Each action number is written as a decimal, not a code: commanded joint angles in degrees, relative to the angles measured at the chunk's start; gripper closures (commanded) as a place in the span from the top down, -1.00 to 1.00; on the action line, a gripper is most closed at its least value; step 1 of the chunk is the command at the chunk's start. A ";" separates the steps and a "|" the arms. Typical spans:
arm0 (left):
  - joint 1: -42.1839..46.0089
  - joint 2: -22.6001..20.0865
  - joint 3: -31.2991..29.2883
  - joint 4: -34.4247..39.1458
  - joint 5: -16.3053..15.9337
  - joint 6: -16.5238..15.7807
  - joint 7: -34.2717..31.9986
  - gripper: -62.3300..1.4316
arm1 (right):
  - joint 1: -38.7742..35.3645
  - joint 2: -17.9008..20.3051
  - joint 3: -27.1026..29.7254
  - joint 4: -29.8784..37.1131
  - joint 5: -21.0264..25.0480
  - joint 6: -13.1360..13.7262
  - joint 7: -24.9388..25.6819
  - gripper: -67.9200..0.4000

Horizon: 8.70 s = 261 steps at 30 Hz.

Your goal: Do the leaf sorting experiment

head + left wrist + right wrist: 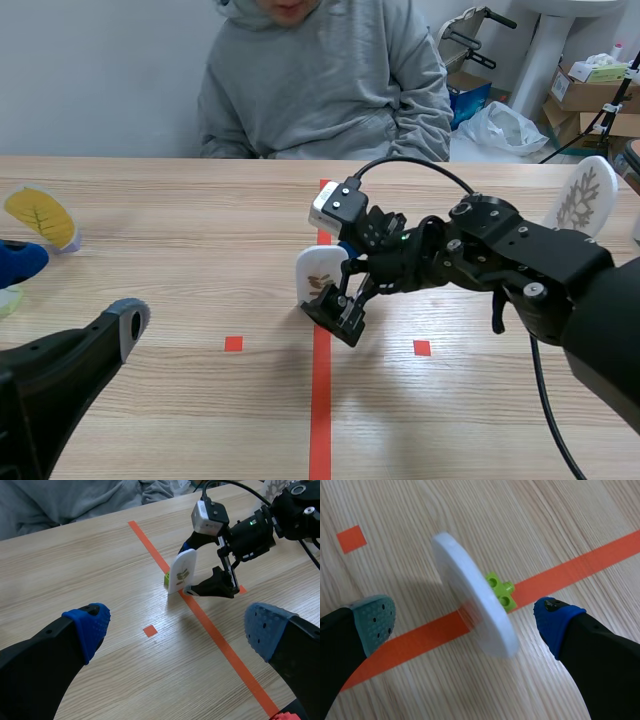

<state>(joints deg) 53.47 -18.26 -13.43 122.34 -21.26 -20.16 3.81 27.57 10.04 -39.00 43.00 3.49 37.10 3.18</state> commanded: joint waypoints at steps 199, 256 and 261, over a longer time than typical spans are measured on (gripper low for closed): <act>-0.33 0.13 -0.15 0.09 -0.39 -0.13 -1.33 0.84 | -60.76 14.38 46.71 74.49 22.69 -4.46 -9.29 0.53; -0.33 0.13 -0.15 0.09 -0.42 -0.13 -1.20 0.84 | -60.76 14.40 46.71 74.49 21.77 -4.50 -9.29 0.53; -0.33 0.13 -0.15 0.09 -0.42 -0.13 -1.20 0.84 | -60.76 14.40 46.71 74.49 19.82 -4.50 -9.79 0.53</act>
<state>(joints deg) 53.32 -18.28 -13.43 122.34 -21.26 -20.18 3.25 -33.36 24.43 7.05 117.36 23.22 32.84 -6.98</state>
